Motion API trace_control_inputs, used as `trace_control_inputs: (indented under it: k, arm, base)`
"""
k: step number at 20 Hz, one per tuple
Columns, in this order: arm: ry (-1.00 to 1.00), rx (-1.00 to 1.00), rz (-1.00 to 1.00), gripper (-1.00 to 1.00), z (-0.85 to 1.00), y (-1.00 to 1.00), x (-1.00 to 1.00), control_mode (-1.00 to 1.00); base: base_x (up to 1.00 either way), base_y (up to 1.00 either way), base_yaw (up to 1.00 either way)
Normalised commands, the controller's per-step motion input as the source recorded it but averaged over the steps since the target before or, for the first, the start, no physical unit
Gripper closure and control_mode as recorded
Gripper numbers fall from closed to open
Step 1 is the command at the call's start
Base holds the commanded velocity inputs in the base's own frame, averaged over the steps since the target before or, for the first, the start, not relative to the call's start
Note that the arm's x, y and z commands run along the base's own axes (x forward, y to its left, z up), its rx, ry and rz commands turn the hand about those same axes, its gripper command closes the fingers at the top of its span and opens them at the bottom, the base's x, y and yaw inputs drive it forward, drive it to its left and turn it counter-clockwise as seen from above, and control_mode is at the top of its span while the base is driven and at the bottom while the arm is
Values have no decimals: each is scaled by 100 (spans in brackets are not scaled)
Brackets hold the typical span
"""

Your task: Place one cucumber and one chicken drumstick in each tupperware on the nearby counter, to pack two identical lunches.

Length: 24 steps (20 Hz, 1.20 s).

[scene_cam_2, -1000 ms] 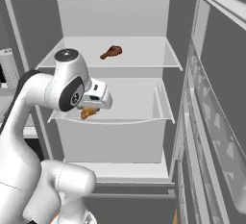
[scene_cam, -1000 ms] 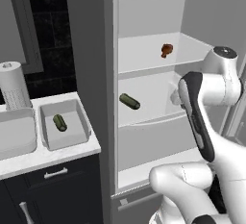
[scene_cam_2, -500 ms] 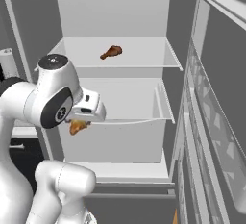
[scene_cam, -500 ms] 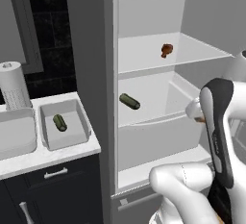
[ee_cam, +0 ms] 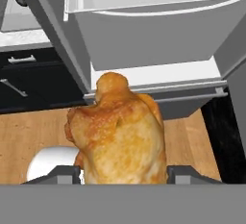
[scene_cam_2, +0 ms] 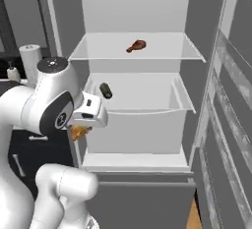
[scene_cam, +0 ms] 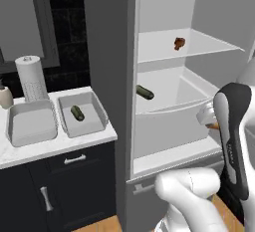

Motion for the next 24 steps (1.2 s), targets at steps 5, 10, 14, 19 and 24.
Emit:
trace_control_inputs:
  k: [5,10,14,19,24]
  arm:
    - [0,0,0,100,0,0,0,100]
    - [0,0,0,100,0,0,0,100]
    - [0,0,0,100,0,0,0,100]
    - [0,0,0,100,0,0,0,100]
    - [0,0,-3,100,0,7,21,-100]
  base:
    - [-25,100,-2]
    - [3,100,-16]
    - [53,80,-14]
    - [73,38,-8]
    - [31,2,-3]
